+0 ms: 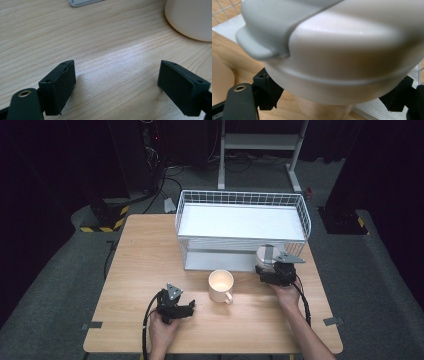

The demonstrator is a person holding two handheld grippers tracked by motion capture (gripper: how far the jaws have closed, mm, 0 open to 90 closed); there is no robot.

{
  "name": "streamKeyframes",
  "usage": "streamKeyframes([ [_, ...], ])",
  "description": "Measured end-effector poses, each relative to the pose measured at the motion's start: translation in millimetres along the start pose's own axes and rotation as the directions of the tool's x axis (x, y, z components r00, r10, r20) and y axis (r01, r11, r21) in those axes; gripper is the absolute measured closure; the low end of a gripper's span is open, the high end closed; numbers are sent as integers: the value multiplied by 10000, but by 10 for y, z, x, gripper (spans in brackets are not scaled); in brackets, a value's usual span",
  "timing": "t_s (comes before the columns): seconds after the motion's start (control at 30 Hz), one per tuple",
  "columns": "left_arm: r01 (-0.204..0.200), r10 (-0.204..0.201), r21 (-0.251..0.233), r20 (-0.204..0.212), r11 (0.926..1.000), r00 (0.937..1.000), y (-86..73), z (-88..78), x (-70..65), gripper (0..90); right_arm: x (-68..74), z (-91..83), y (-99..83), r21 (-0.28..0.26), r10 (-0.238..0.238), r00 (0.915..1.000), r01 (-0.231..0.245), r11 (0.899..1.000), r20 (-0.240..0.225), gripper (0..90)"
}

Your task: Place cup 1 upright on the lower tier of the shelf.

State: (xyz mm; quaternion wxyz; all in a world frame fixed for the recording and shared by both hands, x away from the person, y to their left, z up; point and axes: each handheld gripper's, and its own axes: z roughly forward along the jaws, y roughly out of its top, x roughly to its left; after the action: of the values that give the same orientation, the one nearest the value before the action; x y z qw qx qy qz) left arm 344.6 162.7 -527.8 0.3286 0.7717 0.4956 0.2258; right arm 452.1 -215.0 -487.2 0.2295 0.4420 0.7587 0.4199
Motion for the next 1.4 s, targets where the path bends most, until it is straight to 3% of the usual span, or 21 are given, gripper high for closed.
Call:
streamKeyframes([
  [0.8, 43, -43, -7, 61, 10000, 10000, -2, -1, -10, 159, -44, 127, 64, -92, -38, 9997, 40, 9999, 244, 189],
  [1.4, 43, -43, -4, 63, 10000, 10000, -2, -1, -10, 159, -62, 152, 53, -202, 3, 9999, 0, 9998, 168, 159],
])
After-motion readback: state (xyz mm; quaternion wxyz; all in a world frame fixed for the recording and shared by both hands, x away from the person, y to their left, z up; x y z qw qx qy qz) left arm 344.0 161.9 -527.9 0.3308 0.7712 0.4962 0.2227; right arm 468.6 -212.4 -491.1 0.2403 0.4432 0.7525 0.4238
